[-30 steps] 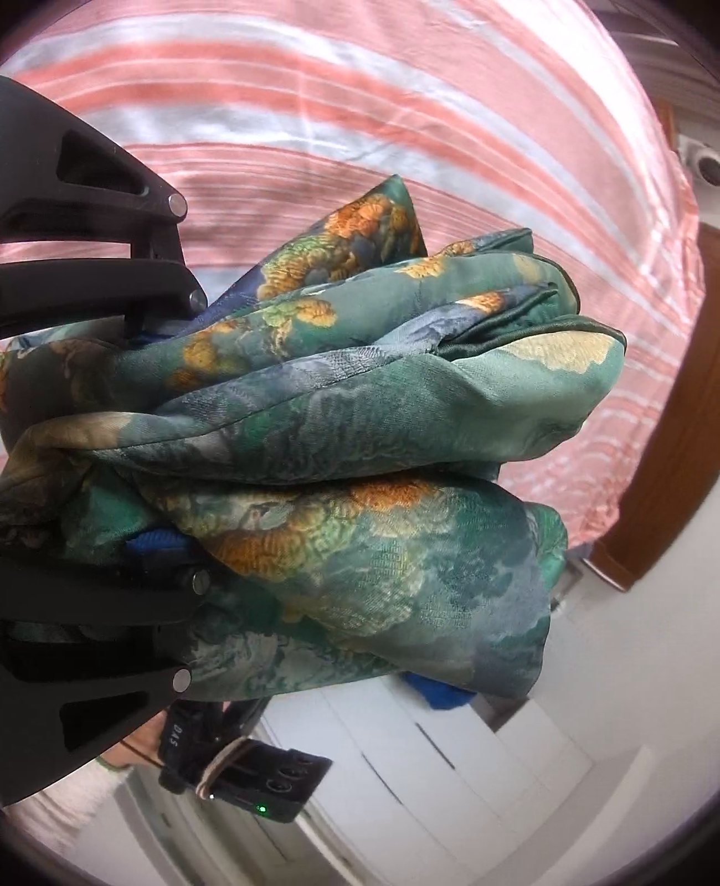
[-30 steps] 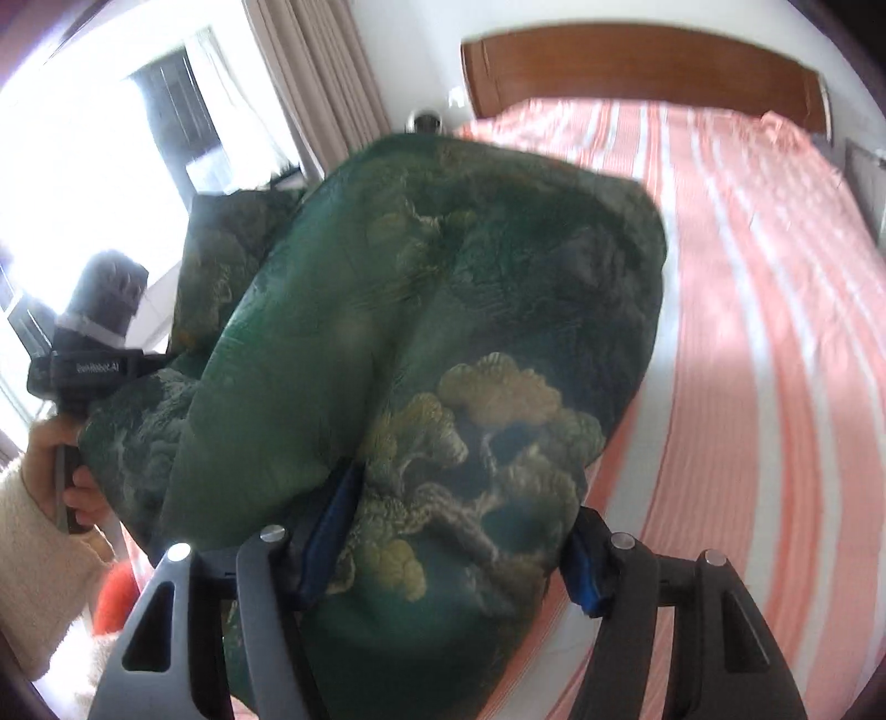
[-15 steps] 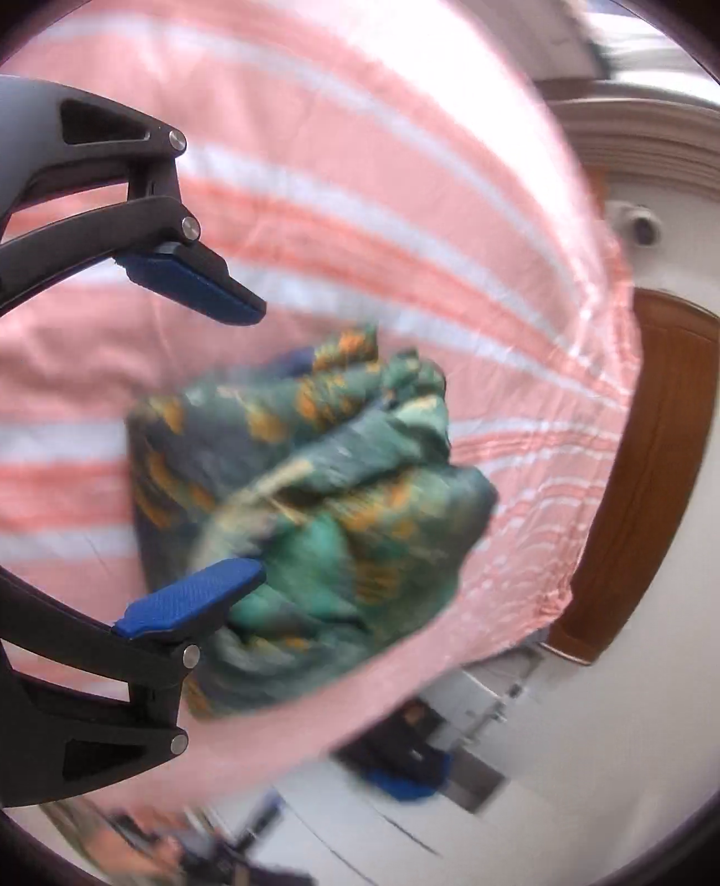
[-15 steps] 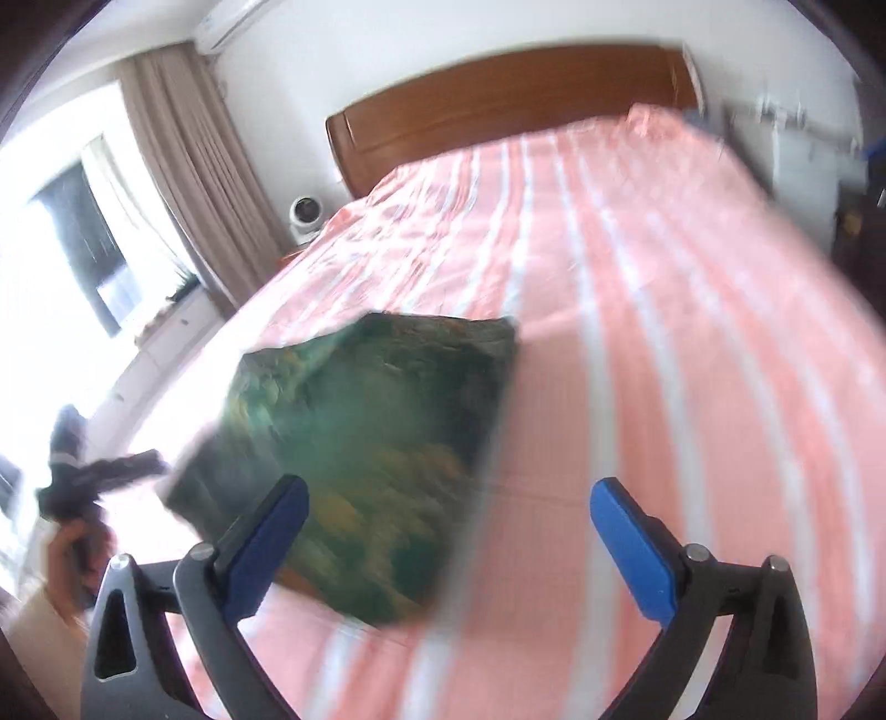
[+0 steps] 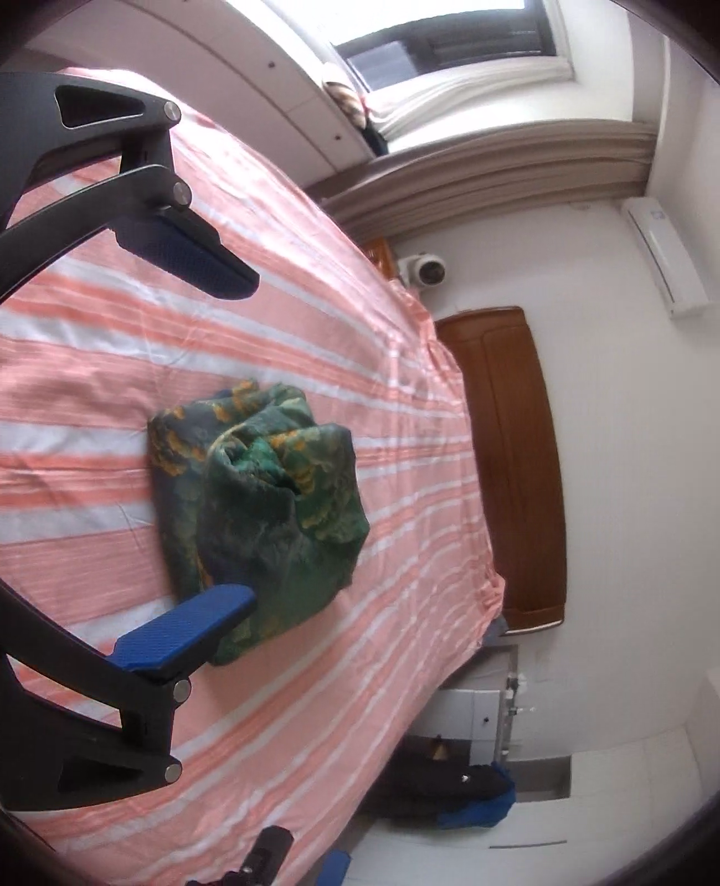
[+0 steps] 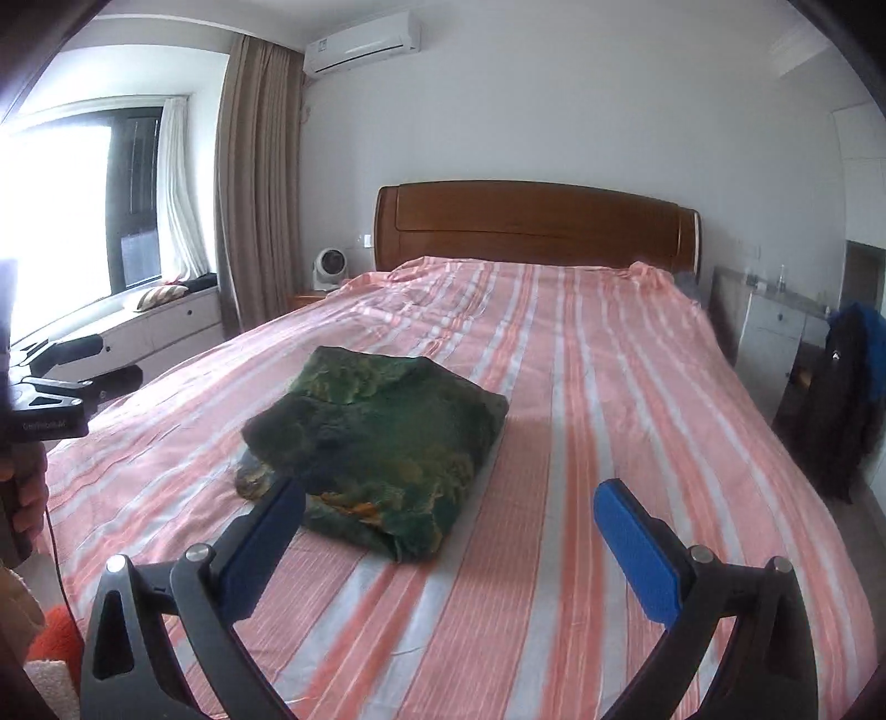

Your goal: Fold large clothes

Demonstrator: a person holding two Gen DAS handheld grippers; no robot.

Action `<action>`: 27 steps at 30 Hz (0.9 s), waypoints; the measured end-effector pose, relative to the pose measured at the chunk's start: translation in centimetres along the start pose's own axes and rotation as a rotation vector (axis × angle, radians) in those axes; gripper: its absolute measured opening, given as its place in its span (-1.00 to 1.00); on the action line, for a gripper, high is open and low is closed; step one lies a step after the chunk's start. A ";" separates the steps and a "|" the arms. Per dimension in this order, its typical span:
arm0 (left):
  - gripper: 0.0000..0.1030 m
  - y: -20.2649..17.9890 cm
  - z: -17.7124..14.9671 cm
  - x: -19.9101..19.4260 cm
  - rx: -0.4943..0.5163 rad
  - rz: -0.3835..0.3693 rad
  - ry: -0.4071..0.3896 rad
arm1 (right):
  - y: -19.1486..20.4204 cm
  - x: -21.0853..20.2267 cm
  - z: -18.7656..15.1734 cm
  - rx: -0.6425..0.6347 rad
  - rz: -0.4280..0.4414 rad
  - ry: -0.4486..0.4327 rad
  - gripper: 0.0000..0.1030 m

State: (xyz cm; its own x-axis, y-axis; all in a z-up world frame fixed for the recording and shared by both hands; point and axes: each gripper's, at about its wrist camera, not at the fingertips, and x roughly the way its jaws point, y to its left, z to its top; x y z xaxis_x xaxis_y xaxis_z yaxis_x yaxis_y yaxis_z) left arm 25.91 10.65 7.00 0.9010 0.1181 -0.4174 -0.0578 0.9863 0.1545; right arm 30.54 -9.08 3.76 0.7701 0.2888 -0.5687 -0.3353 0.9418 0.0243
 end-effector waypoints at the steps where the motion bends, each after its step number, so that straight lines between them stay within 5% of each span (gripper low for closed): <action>1: 0.99 -0.3 0.1 -0.9 0.001 0.000 -0.006 | 0.6 -0.8 0.0 -0.006 0.003 -0.017 1.00; 6: 0.99 -1.5 0.3 -4.7 0.018 0.064 -0.076 | 1.9 -4.4 0.4 -0.002 0.012 -0.085 1.00; 11: 1.00 -2.5 -1.1 -7.5 -0.020 0.264 -0.130 | 1.7 -11.3 0.1 0.060 0.043 -0.341 1.00; 16: 1.00 -3.3 -6.0 -7.2 -0.064 0.140 0.057 | 3.7 -9.0 -2.0 0.040 0.015 -0.003 1.00; 20: 1.00 -4.7 -10.1 -6.8 -0.029 0.079 0.164 | 5.0 -8.5 -5.7 0.060 -0.009 0.114 1.00; 27: 1.00 -6.0 -11.2 -8.8 0.025 0.046 0.175 | 6.3 -8.6 -9.9 0.049 0.005 0.248 1.00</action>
State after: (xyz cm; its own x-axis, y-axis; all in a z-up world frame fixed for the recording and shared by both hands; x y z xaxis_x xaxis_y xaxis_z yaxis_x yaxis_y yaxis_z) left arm 13.51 4.96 -0.28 0.8093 0.1830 -0.5582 -0.0844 0.9766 0.1978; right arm 16.46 -7.33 0.63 0.6100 0.2486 -0.7524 -0.3076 0.9493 0.0642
